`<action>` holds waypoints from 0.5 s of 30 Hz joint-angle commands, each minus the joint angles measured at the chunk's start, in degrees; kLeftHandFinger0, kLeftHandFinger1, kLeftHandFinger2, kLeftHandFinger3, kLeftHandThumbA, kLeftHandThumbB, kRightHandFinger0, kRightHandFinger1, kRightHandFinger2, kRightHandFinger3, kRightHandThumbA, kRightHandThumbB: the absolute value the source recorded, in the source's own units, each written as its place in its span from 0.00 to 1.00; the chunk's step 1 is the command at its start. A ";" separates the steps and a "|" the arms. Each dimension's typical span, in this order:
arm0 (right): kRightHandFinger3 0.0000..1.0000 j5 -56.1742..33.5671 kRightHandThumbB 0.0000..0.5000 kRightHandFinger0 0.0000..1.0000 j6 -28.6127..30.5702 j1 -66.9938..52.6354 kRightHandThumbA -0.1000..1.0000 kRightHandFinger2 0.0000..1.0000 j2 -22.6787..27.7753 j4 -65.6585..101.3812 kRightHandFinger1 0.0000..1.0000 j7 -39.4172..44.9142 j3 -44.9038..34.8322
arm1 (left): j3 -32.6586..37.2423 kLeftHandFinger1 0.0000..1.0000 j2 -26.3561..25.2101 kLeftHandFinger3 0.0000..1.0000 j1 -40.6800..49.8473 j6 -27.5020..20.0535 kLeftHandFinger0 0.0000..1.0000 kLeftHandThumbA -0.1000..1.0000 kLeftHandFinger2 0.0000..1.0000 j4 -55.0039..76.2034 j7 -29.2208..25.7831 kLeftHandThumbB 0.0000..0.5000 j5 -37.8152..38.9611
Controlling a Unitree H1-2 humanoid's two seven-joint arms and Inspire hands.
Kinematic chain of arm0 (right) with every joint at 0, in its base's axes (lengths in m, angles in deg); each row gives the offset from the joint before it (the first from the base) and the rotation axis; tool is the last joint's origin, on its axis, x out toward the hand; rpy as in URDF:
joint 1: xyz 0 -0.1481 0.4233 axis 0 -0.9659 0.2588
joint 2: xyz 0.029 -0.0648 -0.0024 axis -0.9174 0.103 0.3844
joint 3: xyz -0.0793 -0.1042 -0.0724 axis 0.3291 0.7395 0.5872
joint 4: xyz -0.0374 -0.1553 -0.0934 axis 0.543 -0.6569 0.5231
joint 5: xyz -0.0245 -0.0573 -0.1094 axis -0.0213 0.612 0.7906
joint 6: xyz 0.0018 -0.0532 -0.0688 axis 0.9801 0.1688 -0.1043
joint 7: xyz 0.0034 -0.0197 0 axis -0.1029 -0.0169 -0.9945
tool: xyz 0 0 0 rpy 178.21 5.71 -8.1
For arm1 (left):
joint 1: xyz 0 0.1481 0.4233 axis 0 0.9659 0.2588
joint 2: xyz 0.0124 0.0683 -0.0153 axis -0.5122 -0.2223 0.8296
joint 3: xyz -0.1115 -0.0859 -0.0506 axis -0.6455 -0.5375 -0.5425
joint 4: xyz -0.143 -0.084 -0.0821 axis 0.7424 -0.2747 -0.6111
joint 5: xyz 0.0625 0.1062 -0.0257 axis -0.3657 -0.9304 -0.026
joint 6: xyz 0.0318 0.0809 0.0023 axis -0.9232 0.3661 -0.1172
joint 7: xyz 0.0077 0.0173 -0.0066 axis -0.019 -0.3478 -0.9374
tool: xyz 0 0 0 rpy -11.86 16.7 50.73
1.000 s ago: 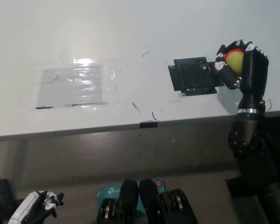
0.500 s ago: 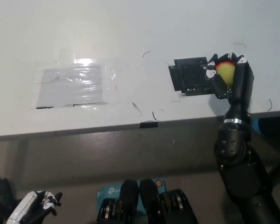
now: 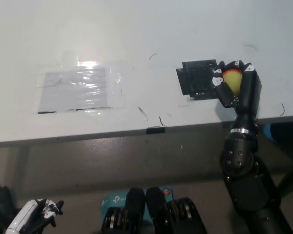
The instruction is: The robot uses right hand to squeeze a small tennis ball placed on the black area of the table
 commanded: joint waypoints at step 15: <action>0.27 9.36 0.00 0.00 -17.38 9.78 0.00 0.46 11.78 -5.53 0.03 18.30 13.49 | 0.12 0.13 -1.73 0.36 0.02 -1.10 0.22 0.70 0.30 0.34 0.19 0.99 -1.09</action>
